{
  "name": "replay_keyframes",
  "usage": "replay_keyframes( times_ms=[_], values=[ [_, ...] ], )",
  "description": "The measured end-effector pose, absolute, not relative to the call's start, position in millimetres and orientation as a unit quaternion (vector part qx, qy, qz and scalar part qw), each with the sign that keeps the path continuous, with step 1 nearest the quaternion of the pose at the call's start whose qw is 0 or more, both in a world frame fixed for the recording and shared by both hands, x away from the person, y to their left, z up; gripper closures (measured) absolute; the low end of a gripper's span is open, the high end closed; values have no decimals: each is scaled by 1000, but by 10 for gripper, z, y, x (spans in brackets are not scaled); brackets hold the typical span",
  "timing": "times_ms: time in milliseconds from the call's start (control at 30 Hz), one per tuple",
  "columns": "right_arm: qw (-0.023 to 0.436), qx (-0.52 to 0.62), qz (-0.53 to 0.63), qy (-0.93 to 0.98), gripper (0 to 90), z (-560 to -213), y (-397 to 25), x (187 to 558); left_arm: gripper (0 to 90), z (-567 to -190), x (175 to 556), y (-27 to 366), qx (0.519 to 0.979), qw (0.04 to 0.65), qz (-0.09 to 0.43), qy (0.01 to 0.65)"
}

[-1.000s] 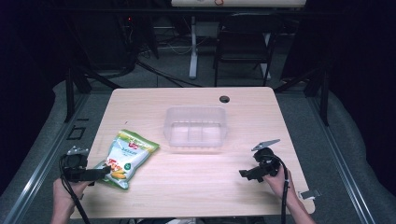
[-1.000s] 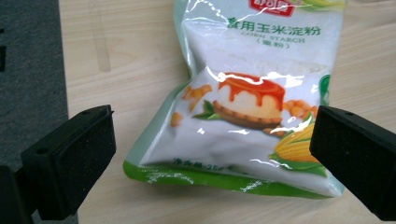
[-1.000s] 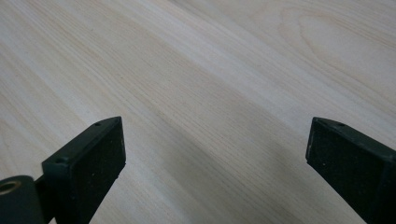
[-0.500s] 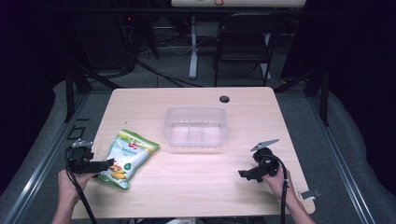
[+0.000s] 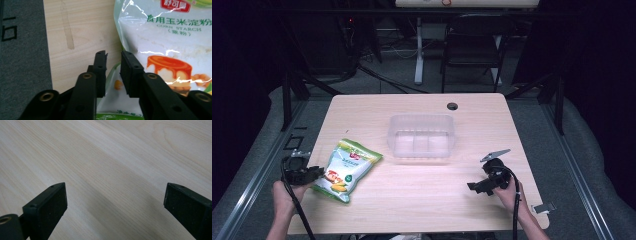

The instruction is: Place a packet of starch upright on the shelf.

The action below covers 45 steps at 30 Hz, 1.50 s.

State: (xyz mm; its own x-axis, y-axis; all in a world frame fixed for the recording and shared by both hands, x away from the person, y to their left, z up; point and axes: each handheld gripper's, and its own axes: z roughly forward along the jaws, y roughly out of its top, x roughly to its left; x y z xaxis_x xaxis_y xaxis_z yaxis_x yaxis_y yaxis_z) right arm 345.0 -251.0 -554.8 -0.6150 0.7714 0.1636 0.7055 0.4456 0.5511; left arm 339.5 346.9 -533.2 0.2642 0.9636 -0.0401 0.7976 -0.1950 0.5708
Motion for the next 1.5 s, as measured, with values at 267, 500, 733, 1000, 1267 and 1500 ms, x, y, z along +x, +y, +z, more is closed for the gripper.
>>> replay_keyframes(
  times_ms=[267, 500, 733, 1000, 1267, 1500],
  values=[
    [55, 433, 292, 851, 44, -5538, -2513, 3450, 795, -5344, 3366, 3463, 753, 251, 145, 591],
    [53, 432, 291, 852, 44, -5538, -2518, 3456, 578, -5290, 3395, 3533, 747, 262, 121, 598],
    [55, 432, 290, 852, 44, -5541, -2517, 3462, 352, -5219, 3619, 3631, 723, 313, 110, 606],
    [57, 432, 287, 853, 45, -5543, -2522, 3461, 367, -5311, 3863, 3541, 743, 310, 96, 586],
    [53, 430, 289, 854, 46, -5547, -2516, 3461, 530, -5380, 3999, 3497, 755, 313, 81, 570],
    [52, 428, 288, 855, 47, -5547, -2511, 3459, 700, -5442, 4022, 3476, 751, 314, 71, 576]
  ],
)
